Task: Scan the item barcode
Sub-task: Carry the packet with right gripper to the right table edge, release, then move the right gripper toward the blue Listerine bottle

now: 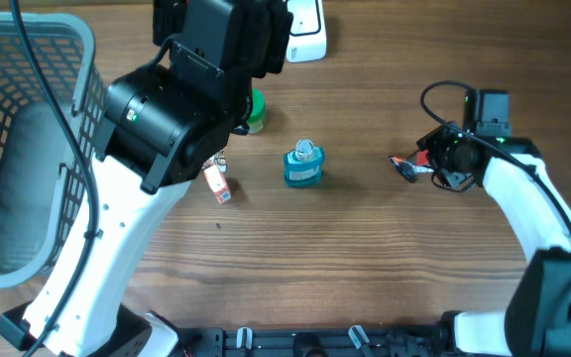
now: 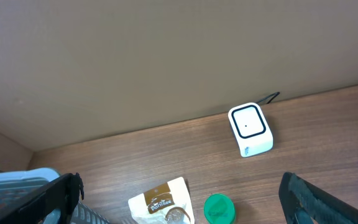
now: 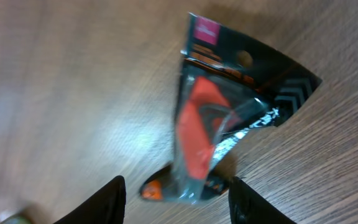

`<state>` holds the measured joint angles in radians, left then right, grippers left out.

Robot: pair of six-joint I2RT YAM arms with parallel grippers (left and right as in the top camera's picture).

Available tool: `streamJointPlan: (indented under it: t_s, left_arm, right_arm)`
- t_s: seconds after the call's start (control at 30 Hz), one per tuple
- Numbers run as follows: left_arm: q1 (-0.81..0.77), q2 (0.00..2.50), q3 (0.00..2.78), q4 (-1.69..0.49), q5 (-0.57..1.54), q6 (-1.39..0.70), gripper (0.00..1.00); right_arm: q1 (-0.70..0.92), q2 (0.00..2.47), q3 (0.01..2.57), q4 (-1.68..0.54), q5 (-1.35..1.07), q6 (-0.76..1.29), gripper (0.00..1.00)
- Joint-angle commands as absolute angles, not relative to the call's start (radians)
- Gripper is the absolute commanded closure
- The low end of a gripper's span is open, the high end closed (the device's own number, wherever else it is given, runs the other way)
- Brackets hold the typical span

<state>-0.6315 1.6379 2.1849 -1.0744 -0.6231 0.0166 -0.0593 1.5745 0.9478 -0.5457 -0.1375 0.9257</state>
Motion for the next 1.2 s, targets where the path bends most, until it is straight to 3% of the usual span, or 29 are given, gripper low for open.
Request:
streamJointPlan:
  t_s: [0.0, 0.1, 0.27, 0.4, 0.67, 0.83, 0.9, 1.17]
  left_arm:
    - [-0.625, 1.633, 2.186, -1.075, -0.619, 0.014, 0.00]
    - [-0.625, 1.633, 2.186, -1.075, -0.619, 0.014, 0.00]
    - [-0.625, 1.633, 2.186, -1.075, -0.619, 0.014, 0.00]
    - [-0.625, 1.633, 2.186, -1.075, -0.619, 0.014, 0.00]
    - [-0.625, 1.633, 2.186, -1.075, -0.619, 0.014, 0.00]
    - [-0.625, 1.633, 2.186, -1.075, -0.619, 0.014, 0.00]
    - [-0.624, 1.633, 2.186, -1.075, -0.619, 0.014, 0.00]
    - [-0.624, 1.633, 2.186, -1.075, -0.619, 0.014, 0.00]
  right_arm:
    - [-0.055, 1.674, 0.953, -0.546, -0.176, 0.979, 0.50]
    - [-0.055, 1.724, 0.953, -0.524, -0.178, 0.979, 0.53]
    - [-0.055, 1.726, 0.953, -0.487, -0.168, 0.980, 0.65]
    - [-0.055, 1.726, 0.953, -0.484, -0.083, 0.997, 0.67]
    - [-0.055, 1.726, 0.953, -0.425, -0.068, 0.997, 0.93]
    - [-0.081, 1.701, 0.969, -0.405, -0.068, 0.984, 0.95]
    - [-0.130, 1.671, 0.995, -0.405, -0.066, 0.933, 0.95]
    - [-0.614, 1.619, 1.055, -0.289, -0.015, 0.889, 0.95]
